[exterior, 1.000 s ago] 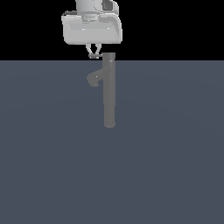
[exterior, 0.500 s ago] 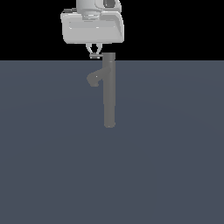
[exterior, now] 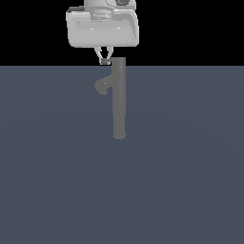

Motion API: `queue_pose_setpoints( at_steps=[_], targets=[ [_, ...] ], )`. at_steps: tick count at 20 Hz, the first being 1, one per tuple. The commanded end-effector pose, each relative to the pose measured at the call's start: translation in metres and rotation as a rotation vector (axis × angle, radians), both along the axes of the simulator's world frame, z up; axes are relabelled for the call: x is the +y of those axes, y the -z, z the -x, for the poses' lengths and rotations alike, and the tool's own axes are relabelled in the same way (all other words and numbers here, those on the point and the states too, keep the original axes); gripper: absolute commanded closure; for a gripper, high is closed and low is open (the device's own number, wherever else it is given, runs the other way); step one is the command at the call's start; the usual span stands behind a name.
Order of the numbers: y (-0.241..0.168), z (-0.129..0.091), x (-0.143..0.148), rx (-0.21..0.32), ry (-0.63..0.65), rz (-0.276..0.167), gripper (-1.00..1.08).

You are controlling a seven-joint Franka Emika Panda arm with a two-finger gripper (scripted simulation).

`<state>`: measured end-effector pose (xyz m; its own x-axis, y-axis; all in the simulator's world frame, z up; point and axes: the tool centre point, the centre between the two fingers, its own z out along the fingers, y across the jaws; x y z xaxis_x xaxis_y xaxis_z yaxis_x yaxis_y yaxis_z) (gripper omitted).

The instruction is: Turn on the faucet by rotating a designated handle.

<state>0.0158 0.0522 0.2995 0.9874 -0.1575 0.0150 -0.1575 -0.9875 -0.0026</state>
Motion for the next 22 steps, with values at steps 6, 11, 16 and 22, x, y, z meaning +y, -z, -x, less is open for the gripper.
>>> queue_pose_setpoints(
  at_steps=[6,11,16,22],
  targets=[
    [-0.001,0.018,-0.023,0.009,-0.002,0.000,1.08],
    [-0.001,0.032,-0.040,0.015,-0.006,0.000,1.08],
    [-0.001,0.022,-0.041,0.008,-0.026,-0.002,1.08],
    [-0.001,0.014,-0.084,0.015,-0.007,0.000,1.08]
  ],
)
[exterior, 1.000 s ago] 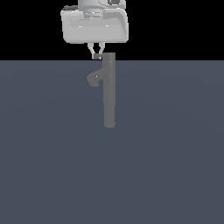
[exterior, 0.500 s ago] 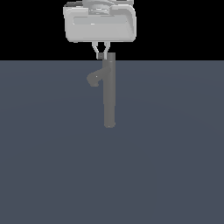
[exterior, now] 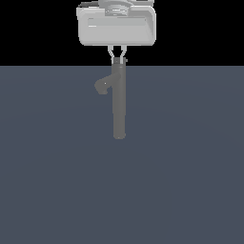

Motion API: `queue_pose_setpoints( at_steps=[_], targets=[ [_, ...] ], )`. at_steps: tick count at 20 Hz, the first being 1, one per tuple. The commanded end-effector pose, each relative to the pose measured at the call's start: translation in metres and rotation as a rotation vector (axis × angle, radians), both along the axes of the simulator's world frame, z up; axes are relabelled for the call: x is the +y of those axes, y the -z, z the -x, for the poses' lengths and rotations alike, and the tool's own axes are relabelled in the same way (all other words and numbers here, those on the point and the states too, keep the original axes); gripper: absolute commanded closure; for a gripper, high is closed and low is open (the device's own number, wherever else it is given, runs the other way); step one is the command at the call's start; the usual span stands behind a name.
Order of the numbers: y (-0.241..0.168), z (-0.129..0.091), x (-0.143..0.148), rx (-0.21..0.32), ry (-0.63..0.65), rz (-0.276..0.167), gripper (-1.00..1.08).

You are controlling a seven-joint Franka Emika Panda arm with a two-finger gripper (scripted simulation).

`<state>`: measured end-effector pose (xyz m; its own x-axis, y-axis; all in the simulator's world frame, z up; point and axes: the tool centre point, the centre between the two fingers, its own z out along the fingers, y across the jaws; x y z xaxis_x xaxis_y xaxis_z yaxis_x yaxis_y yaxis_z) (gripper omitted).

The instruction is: Turn on the faucet by rotating a designated handle.

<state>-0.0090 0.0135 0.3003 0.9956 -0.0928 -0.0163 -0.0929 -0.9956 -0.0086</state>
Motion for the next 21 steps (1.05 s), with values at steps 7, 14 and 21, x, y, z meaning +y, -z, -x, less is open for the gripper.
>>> queue_pose_setpoints(
  at_steps=[7,14,21],
  targets=[
    [0.000,-0.017,-0.021,-0.004,0.018,0.003,1.08],
    [0.000,-0.038,-0.045,-0.010,0.040,0.007,1.08],
    [0.000,-0.055,-0.064,-0.015,0.058,0.010,1.08]
  ],
)
